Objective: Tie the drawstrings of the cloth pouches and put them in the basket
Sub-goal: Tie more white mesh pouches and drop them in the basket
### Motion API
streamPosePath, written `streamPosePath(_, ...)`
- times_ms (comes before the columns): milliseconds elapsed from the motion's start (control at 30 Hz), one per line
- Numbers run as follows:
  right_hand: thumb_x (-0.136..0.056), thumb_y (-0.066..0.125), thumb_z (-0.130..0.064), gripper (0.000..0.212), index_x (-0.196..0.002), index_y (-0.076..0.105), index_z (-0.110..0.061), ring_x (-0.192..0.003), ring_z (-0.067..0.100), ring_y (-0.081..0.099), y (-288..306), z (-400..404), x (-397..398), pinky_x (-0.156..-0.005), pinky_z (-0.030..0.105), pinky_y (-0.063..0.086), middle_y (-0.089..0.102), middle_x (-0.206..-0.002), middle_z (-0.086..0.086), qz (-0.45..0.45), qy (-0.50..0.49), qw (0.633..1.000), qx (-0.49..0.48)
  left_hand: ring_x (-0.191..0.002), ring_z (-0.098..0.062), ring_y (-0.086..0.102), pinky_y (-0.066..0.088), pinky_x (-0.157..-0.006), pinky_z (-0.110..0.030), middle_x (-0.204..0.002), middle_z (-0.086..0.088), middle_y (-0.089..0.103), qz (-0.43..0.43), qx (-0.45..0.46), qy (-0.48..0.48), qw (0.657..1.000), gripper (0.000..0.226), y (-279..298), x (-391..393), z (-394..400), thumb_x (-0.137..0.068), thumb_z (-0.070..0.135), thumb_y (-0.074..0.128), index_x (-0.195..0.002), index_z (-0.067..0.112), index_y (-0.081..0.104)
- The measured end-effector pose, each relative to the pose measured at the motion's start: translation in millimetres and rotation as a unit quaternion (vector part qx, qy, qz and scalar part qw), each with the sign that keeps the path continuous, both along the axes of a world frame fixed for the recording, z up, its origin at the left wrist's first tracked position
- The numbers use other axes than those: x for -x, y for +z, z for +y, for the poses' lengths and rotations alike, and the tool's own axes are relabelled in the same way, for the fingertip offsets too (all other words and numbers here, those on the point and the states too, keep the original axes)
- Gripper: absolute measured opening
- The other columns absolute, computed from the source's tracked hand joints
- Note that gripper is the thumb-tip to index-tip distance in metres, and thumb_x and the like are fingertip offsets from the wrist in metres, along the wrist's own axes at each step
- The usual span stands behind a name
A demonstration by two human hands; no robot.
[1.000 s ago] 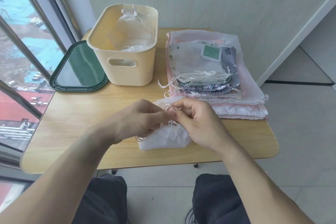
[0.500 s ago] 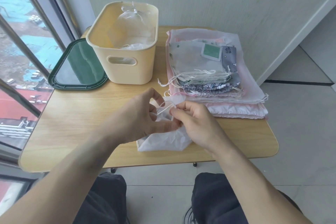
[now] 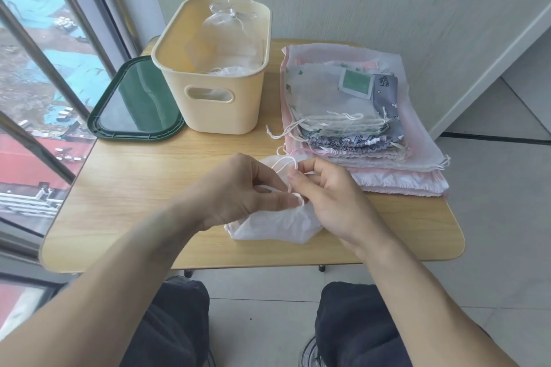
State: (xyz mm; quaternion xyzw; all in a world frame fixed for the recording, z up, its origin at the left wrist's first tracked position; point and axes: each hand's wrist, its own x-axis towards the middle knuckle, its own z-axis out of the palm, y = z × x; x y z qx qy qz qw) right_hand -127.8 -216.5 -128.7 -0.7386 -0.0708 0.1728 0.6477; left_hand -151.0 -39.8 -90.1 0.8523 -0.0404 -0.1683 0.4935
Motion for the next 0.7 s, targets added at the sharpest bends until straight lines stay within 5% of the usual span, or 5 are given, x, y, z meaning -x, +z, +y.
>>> streamPosePath(133, -0.102, 0.059, -0.022, 0.014, -0.093, 0.063, -0.013, -0.068, 0.014, 0.059, -1.7, 1.9, 1.2, -0.074, 0.036, 0.046, 0.066, -0.069, -0.001, 0.020, -0.005, 1.000, -0.017, -0.046, -0.006, 0.033, 0.028, -0.047, -0.016, -0.047, 0.011, 0.044, -0.038, -0.039, 0.031, 0.998, 0.013, -2.5, -2.7, -0.3, -0.077, 0.028, 0.079, -0.073, 0.016, 0.077)
streamPosePath(267, -0.102, 0.060, -0.019, 0.012, -0.096, 0.065, -0.010, -0.071, 0.012, 0.062, -2.1, 2.0, 1.2, -0.079, 0.030, 0.048, 0.067, -0.069, -0.001, 0.026, -0.040, 0.999, -0.025, -0.060, -0.007, 0.059, 0.051, -0.057, -0.031, -0.058, 0.008, 0.062, -0.177, -0.147, 0.083, 0.970, 0.014, -12.2, 0.8, -10.6, -0.074, 0.035, 0.077, -0.074, 0.022, 0.074)
streamPosePath(400, -0.099, 0.064, -0.022, 0.015, -0.090, 0.068, -0.011, -0.070, 0.009, 0.058, -0.6, 0.1, -2.4, -0.075, 0.025, 0.045, 0.064, -0.067, -0.004, 0.043, -0.073, 0.996, -0.026, -0.054, 0.009, 0.050, 0.034, -0.052, -0.011, -0.049, 0.018, 0.044, -0.296, -0.161, 0.069, 0.939, 0.012, -15.5, 1.0, -18.5, -0.078, 0.025, 0.076, -0.089, 0.020, 0.073)
streamPosePath(500, -0.097, 0.066, -0.023, 0.017, -0.087, 0.071, -0.011, -0.074, 0.013, 0.054, 0.6, 0.4, -3.7, -0.077, 0.031, 0.040, 0.059, -0.070, -0.002, 0.065, -0.077, 0.994, -0.035, -0.057, 0.000, 0.051, 0.037, -0.048, -0.013, -0.048, 0.022, 0.045, -0.353, -0.161, 0.053, 0.920, 0.015, -16.4, 2.2, -20.9, -0.076, 0.017, 0.076, -0.086, 0.028, 0.075)
streamPosePath(700, -0.097, 0.065, -0.020, 0.010, -0.093, 0.075, -0.019, -0.083, 0.010, 0.064, 2.3, -1.3, -5.5, -0.084, 0.029, 0.044, 0.071, -0.080, -0.004, 0.074, -0.061, 0.994, -0.048, -0.067, -0.009, 0.070, 0.052, -0.059, -0.024, -0.068, 0.005, 0.072, -0.311, -0.188, 0.099, 0.926, 0.010, -20.0, -0.2, -19.3, -0.085, 0.021, 0.071, -0.091, 0.026, 0.078)
